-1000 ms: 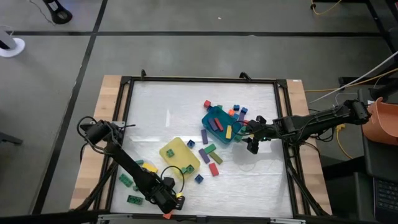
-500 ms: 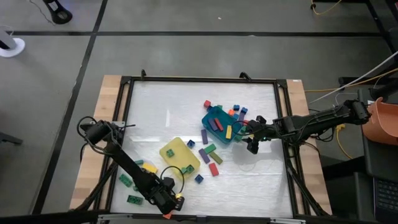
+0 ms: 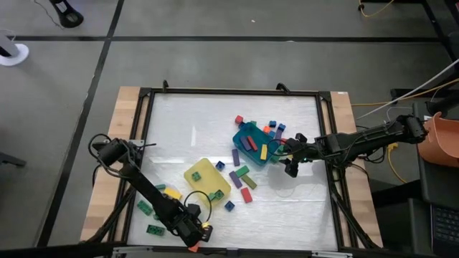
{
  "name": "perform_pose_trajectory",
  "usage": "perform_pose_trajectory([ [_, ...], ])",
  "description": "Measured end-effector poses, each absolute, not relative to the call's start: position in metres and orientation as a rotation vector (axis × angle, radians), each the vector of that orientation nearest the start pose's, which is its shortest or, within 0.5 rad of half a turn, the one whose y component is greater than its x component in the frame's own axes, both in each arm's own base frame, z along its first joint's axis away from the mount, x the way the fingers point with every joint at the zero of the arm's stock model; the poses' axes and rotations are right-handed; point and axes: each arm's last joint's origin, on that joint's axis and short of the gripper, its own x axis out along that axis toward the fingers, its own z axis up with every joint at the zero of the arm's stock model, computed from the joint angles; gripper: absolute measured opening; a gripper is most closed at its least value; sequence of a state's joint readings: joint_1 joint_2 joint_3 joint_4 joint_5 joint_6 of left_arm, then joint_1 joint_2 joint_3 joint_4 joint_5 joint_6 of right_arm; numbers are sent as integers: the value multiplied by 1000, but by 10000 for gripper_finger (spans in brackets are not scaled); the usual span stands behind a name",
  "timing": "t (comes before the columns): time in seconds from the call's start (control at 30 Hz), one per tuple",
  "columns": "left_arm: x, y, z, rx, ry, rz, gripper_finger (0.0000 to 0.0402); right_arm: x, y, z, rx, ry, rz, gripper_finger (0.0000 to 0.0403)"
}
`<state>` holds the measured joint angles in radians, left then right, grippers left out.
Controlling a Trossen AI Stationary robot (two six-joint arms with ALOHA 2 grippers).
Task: Sort blocks by size
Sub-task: Put the large orange game piece into the blue bin
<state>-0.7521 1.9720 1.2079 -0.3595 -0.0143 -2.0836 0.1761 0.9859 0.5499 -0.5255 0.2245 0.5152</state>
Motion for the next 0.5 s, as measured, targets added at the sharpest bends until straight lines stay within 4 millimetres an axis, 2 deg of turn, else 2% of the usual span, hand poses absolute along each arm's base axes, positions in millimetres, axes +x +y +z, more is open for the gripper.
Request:
perform_pose_trajectory([
  [0.27,281,-261,137,-1368,1175,632,128,175,25,196,285,902,-283,232],
  [0.5,285,-249,147,-1314,1080,618,129,175,25,196,286,900,-283,232],
])
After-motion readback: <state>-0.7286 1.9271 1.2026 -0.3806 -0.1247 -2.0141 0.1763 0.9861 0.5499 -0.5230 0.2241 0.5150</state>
